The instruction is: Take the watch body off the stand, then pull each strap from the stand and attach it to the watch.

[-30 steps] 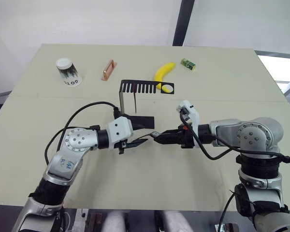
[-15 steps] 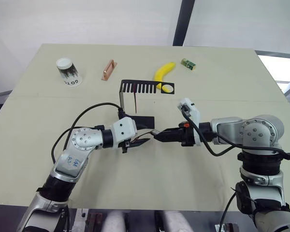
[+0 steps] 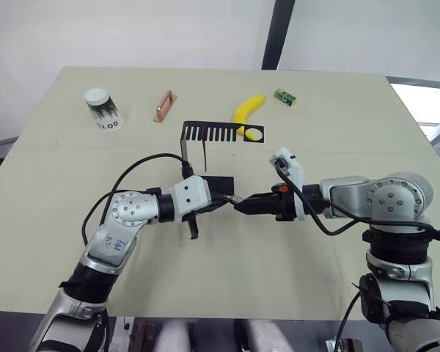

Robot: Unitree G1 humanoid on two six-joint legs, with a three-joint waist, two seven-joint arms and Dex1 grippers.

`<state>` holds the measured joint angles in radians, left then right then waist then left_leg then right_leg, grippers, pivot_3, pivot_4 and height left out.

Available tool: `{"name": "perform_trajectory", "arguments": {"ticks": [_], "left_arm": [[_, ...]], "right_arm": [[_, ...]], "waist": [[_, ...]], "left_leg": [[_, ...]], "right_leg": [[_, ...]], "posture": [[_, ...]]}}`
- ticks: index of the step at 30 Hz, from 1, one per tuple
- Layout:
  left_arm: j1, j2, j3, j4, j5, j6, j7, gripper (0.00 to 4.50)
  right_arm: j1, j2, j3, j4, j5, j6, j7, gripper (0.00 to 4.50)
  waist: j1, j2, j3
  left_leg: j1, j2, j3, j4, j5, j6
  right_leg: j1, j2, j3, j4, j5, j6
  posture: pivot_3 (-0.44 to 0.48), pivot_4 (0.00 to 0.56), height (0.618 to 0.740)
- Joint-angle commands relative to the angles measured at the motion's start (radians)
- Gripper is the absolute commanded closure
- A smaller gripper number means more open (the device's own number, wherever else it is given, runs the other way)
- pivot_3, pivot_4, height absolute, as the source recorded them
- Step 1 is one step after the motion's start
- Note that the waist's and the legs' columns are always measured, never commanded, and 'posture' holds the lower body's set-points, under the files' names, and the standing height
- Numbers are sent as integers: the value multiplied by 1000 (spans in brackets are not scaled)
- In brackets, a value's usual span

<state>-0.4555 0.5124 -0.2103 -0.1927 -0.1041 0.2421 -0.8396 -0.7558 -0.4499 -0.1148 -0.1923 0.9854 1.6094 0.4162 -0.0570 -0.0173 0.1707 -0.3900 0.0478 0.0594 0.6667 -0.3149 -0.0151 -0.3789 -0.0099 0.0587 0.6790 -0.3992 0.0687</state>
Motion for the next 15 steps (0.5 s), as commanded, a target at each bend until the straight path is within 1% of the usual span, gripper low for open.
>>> {"name": "perform_trajectory", "arguments": {"ticks": [1,9,15], "left_arm": [[-16,-9,-6,-16,2,-12,2,4465],[-39,-24,-6,-11,-4,0,4,4465],[-44,-30,-10,-30,-8,13,-5,4465]], "right_arm": [[-20,-7,-19,-13,47,5,-13,2983],[-18,-7,-11,-22,71,5,-32,2983],[-19,-6,10,-48,40,5,-34,2983]], "waist": [[0,0,0],[0,0,0],[0,0,0]], "left_leg": [[0,0,0,0,0,0],[0,0,0,0,0,0],[0,0,0,0,0,0]], "right_leg": [[0,0,0,0,0,0],[0,0,0,0,0,0],[0,0,0,0,0,0]], "posture": [[0,150,740],[0,150,740],[0,150,740]]}}
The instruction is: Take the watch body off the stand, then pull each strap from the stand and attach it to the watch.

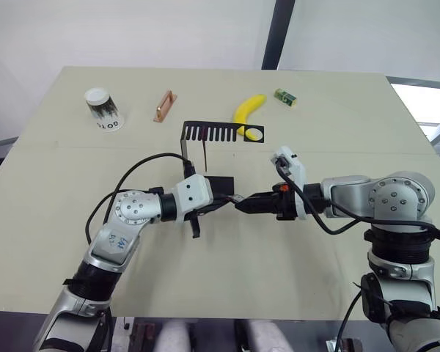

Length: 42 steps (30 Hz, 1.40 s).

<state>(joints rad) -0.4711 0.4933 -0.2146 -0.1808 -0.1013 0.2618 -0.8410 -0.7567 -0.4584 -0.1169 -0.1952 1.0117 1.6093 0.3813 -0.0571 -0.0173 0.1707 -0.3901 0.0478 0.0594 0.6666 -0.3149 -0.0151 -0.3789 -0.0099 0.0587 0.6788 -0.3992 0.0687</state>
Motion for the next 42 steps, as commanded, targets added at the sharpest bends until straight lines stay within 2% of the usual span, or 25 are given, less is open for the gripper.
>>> {"name": "perform_trajectory", "arguments": {"ticks": [1,42], "left_arm": [[-30,-11,-8,-48,-12,-3,-6,4465],[-61,-44,-13,-65,-4,45,0,4465]], "right_arm": [[-17,5,14,-50,7,5,0,2983],[-18,41,48,-109,-50,5,21,2983]], "waist": [[0,0,0],[0,0,0]], "left_leg": [[0,0,0,0,0,0],[0,0,0,0,0,0]], "right_leg": [[0,0,0,0,0,0],[0,0,0,0,0,0]], "posture": [[0,150,740],[0,150,740]]}}
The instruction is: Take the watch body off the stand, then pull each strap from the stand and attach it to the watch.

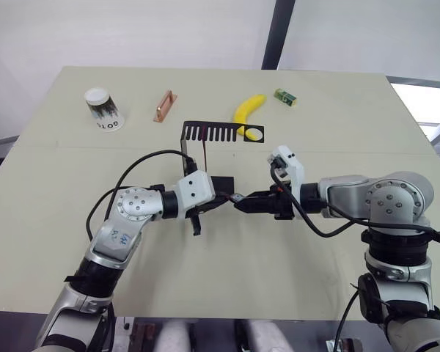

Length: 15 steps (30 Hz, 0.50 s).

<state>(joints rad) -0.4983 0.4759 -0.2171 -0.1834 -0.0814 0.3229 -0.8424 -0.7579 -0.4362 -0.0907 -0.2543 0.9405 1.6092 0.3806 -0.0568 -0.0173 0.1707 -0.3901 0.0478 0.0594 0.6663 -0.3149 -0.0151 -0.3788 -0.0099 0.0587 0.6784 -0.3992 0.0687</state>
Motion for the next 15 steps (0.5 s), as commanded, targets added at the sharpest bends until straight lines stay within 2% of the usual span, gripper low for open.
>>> {"name": "perform_trajectory", "arguments": {"ticks": [1,15], "left_arm": [[-35,-28,-10,-62,-24,-14,2,4465],[-46,-34,-11,-56,-24,-11,0,4465]], "right_arm": [[-15,20,22,-53,21,5,22,2983],[-5,29,21,-58,29,5,12,2983]], "waist": [[0,0,0],[0,0,0]], "left_leg": [[0,0,0,0,0,0],[0,0,0,0,0,0]], "right_leg": [[0,0,0,0,0,0],[0,0,0,0,0,0]], "posture": [[0,150,740],[0,150,740]]}}
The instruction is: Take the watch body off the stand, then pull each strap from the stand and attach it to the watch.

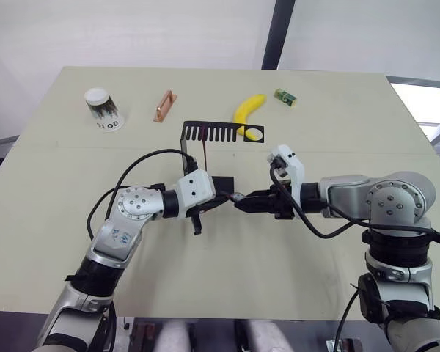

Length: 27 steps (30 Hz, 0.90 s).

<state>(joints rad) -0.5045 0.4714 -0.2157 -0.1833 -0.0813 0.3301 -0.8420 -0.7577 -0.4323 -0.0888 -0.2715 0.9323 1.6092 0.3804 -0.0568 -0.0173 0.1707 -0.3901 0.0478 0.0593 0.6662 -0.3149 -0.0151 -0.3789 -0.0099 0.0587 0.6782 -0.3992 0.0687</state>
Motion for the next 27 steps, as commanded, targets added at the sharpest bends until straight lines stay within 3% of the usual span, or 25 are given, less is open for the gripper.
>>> {"name": "perform_trajectory", "arguments": {"ticks": [1,16,19,26,27], "left_arm": [[-40,-30,-12,-56,-24,-18,0,4465],[4,13,30,-128,-73,30,-33,4465],[52,127,100,-199,-146,84,-127,3530],[99,316,231,-249,-396,226,-312,233],[100,334,242,-244,-420,236,-332,84]], "right_arm": [[-5,25,19,-42,37,5,13,2983],[5,-16,42,-65,-13,-46,35,2983],[14,-76,84,-90,-30,-118,93,2983],[63,-283,243,-164,-150,-412,332,2983],[81,-313,270,-182,-190,-485,376,2983]], "waist": [[0,0,0],[-2,0,0],[-5,0,0],[-1,0,1],[0,0,1]], "left_leg": [[0,0,0,0,0,0],[0,0,0,0,0,0],[0,0,0,-1,0,0],[0,0,0,-1,0,0],[0,0,-1,-1,0,0]], "right_leg": [[0,0,0,0,0,0],[0,0,0,0,0,0],[0,0,0,-1,0,0],[1,0,0,-4,0,0],[1,0,0,-4,0,0]], "posture": [[0,150,740],[0,150,740],[0,150,740],[0,150,740],[0,150,740]]}}
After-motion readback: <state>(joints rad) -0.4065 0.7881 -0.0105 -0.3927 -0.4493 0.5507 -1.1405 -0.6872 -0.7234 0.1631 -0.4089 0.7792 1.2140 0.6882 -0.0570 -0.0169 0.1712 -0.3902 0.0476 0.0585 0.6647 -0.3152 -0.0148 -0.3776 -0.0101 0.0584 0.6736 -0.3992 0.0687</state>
